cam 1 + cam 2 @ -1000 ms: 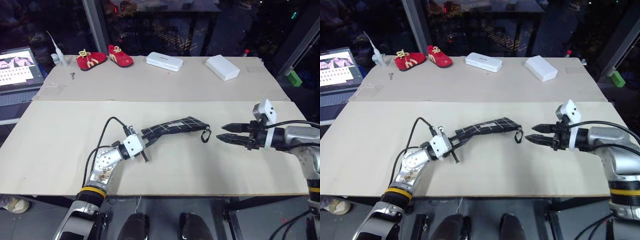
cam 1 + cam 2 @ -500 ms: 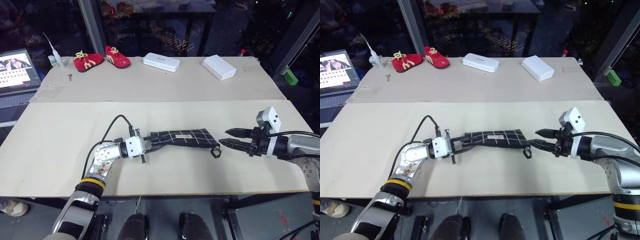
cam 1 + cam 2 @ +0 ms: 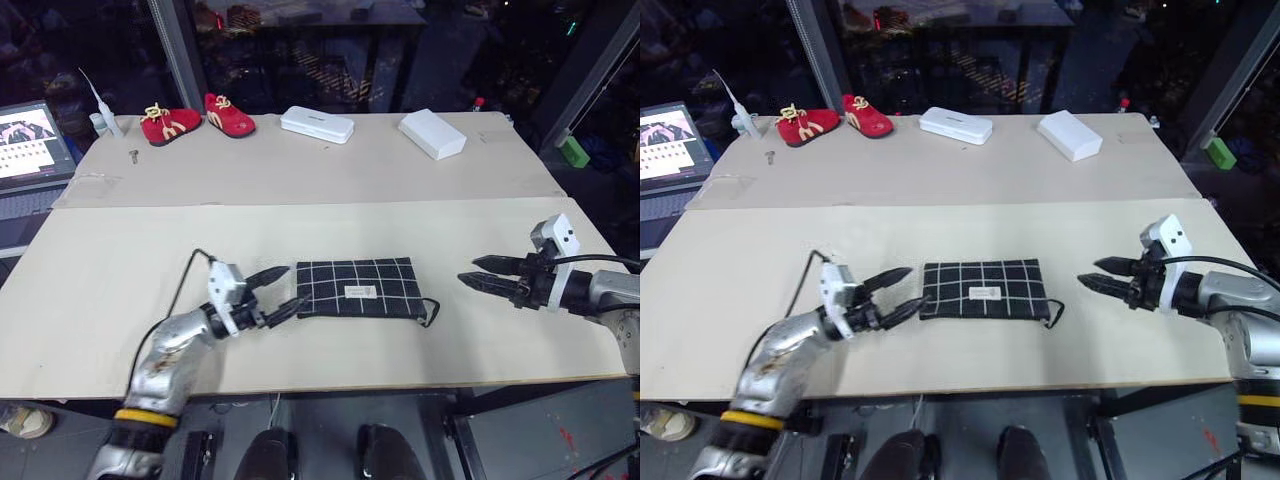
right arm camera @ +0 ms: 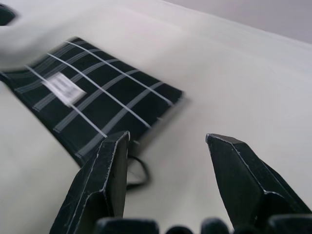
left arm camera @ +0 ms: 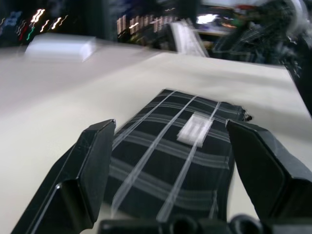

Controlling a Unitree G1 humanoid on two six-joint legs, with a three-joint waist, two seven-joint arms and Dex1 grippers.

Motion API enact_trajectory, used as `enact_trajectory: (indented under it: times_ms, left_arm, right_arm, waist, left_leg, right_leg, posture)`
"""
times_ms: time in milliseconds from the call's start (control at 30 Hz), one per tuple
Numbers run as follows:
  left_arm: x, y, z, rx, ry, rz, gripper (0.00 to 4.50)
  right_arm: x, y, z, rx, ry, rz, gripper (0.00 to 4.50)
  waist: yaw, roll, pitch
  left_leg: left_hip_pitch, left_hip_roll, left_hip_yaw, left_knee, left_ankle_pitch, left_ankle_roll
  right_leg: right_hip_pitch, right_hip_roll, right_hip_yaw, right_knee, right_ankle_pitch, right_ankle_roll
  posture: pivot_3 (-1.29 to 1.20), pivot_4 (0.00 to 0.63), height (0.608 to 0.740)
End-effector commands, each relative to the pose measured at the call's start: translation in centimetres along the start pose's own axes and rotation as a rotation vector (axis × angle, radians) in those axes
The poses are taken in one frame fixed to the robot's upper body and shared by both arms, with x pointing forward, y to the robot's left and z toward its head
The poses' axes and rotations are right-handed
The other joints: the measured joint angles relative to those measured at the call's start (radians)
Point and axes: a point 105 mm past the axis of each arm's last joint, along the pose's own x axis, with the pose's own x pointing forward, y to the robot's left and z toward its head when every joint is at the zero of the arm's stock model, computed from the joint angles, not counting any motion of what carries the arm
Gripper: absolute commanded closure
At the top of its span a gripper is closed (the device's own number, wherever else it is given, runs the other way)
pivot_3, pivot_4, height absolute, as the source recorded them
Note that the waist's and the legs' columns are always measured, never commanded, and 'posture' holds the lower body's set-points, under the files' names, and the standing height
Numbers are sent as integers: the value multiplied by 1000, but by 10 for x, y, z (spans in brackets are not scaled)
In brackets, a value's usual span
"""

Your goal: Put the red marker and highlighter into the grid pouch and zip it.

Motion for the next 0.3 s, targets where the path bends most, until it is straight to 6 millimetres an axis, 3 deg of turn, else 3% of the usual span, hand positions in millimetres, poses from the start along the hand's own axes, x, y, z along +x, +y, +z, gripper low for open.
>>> enact_trajectory:
  times_ms: [33,167,300]
  left_arm:
    - [-27,25,17,-54,6,215,584]
    - [-68,50,22,-68,8,393,584]
    - [-77,57,24,-41,-18,446,584]
  right_arm:
    - [-11,-13,17,-52,-55,-41,1662]
    - [-15,-21,10,-22,-66,-58,1662]
    - [-12,-26,3,3,-56,-73,1662]
  waist:
    - [1,0,0]
    - [1,0,0]
    - [4,0,0]
  left_leg:
    - [0,0,0,0,0,0]
    - [1,-1,0,-1,0,0]
    - [0,-1,1,-1,0,0]
  right_leg:
    - [0,0,0,0,0,0]
    - [0,1,0,0,0,0]
    - [0,0,1,-1,0,0]
  posture:
    - [0,150,740]
    - [0,150,740]
    - [0,150,740]
